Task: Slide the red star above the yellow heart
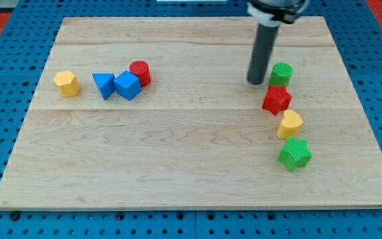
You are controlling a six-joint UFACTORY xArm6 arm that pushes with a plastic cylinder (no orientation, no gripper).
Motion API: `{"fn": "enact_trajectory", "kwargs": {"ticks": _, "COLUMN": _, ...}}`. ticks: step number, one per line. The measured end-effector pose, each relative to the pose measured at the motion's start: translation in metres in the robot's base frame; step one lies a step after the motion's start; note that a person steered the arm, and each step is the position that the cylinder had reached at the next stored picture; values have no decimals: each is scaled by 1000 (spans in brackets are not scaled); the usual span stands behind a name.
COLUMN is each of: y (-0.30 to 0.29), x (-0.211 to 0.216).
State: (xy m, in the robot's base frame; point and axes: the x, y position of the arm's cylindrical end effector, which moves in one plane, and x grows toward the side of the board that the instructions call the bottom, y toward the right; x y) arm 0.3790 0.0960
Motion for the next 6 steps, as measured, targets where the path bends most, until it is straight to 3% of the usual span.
{"fn": "enact_trajectory", "kwargs": {"ticks": 1, "y": -26, "x": 27}}
{"fn": "enact_trajectory", "kwargs": {"ticks": 6, "y": 39, "x": 53}}
